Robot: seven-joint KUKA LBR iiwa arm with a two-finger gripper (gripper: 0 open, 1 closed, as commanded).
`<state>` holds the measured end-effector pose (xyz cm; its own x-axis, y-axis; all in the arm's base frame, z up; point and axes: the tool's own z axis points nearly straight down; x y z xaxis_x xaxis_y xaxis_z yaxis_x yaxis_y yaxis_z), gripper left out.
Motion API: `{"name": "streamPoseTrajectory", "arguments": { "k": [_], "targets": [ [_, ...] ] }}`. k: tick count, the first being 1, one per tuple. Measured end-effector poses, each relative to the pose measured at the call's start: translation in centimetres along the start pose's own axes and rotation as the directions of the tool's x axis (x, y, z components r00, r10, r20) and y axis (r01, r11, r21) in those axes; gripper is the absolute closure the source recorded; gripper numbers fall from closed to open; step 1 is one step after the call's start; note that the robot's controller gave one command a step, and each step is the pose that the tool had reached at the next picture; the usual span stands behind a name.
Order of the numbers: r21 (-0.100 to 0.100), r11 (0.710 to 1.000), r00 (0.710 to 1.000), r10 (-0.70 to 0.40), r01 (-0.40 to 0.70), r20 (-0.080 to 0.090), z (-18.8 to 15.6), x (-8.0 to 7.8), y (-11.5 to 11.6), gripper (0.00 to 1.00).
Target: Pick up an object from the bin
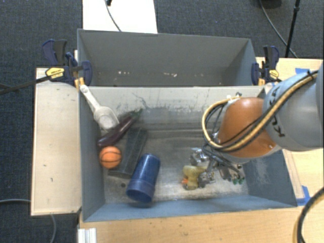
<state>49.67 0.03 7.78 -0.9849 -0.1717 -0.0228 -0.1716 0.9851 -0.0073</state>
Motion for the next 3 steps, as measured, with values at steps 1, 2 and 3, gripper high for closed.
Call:
{"name": "streamPoseTrajectory", "arguments": {
  "k": [1, 2, 3],
  "targets": [
    [-0.007, 1.0, 1.0, 0.008, -0.008, -0.025, -4.1, 0.5, 0.0, 1.0],
    [-0.008, 1.0, 1.0, 0.009, -0.009, -0.026, -10.7, 0.4, -0.3, 1.0],
    [-0.006, 1.0, 1.0, -0.001, 0.001, -0.015, -13.8, 0.3, 0.6, 1.0]
  ]
}}
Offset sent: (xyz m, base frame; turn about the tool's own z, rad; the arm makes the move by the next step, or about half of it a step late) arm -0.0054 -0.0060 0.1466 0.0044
